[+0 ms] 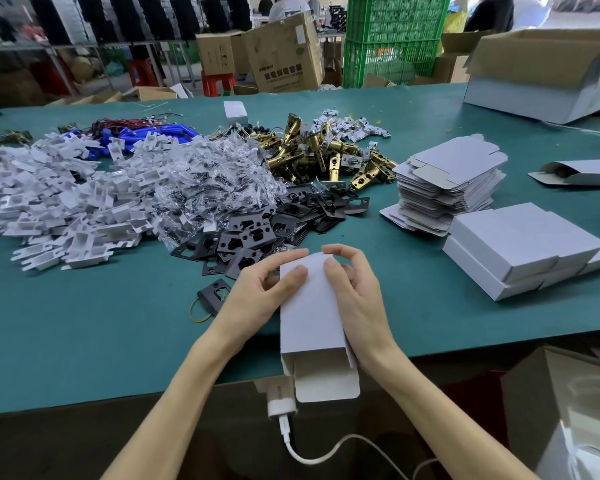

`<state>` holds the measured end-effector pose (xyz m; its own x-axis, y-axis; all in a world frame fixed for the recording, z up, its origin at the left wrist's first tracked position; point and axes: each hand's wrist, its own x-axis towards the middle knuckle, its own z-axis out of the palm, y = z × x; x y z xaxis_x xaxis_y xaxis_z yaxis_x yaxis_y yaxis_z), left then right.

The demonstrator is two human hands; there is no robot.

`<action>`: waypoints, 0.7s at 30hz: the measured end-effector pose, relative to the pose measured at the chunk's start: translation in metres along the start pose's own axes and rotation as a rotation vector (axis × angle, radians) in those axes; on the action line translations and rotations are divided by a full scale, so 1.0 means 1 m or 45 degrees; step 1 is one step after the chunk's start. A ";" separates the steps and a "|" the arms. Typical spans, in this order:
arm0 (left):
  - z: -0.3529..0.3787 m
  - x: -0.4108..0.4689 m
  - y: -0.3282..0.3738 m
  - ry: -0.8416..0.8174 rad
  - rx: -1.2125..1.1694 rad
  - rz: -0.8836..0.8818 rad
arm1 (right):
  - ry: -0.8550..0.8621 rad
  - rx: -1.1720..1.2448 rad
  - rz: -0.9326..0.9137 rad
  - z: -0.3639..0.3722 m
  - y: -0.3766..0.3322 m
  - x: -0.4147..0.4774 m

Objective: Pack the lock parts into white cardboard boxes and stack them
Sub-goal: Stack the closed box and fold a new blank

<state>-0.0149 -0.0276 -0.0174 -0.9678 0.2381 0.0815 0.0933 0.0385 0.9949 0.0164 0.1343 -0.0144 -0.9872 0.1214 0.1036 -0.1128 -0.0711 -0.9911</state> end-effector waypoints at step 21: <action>-0.010 0.005 -0.007 0.571 -0.188 0.153 | 0.061 0.269 0.095 -0.006 0.004 0.006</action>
<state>-0.0226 -0.0359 -0.0232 -0.9606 -0.2108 0.1812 0.2074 -0.1096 0.9721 0.0111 0.1408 -0.0182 -0.9877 0.1548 0.0213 -0.0655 -0.2868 -0.9557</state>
